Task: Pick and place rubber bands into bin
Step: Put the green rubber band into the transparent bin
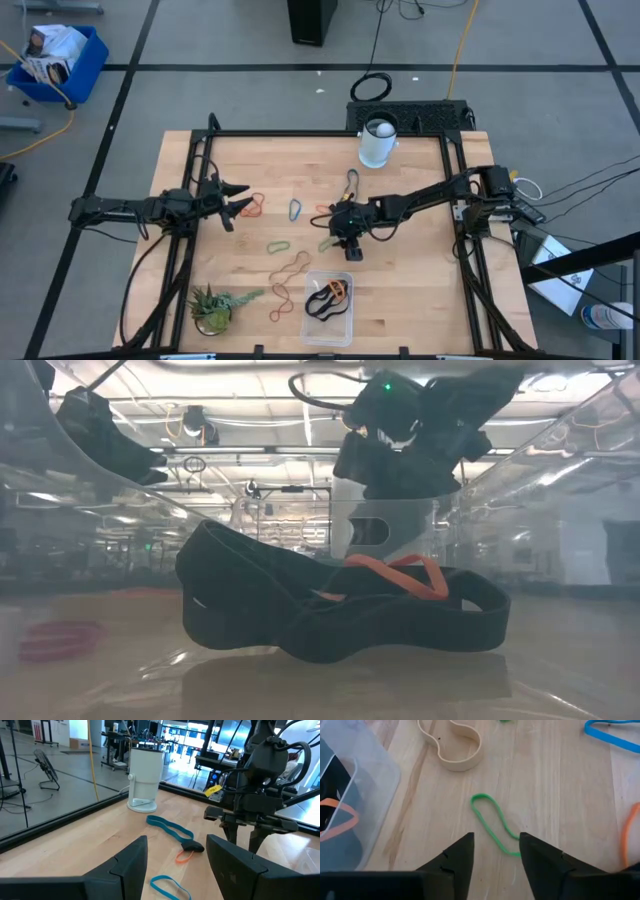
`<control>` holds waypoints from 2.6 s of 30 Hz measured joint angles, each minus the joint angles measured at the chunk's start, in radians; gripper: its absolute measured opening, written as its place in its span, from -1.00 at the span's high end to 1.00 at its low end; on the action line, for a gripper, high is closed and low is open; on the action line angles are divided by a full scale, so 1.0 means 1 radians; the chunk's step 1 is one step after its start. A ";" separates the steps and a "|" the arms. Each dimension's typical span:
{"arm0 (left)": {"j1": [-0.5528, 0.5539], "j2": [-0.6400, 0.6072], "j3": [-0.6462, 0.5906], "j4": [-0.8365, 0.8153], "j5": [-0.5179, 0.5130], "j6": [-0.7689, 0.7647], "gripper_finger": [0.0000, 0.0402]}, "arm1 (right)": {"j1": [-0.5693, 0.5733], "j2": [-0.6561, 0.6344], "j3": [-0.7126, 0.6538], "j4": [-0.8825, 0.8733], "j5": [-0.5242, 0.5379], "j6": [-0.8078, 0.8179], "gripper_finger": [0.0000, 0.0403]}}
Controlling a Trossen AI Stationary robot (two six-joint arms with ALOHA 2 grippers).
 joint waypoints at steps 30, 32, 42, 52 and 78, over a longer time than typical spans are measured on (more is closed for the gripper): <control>0.000 0.000 0.000 0.000 0.000 -0.029 -0.04 | 0.000 0.000 0.087 -0.081 0.032 -0.095 -0.07; 0.000 0.000 0.000 0.000 0.000 -0.029 -0.04 | 0.000 0.000 0.109 -0.127 0.059 -0.111 -0.06; 0.000 0.000 0.000 0.000 -0.001 0.003 -0.04 | 0.000 0.007 0.187 -0.267 0.110 -0.132 -0.04; 0.000 0.000 0.000 -0.001 -0.002 0.005 -0.04 | 0.012 0.127 0.282 -0.358 0.106 -0.169 -0.04; 0.000 0.000 0.000 -0.001 -0.002 0.005 -0.04 | 0.028 0.200 0.283 -0.373 0.102 -0.176 0.49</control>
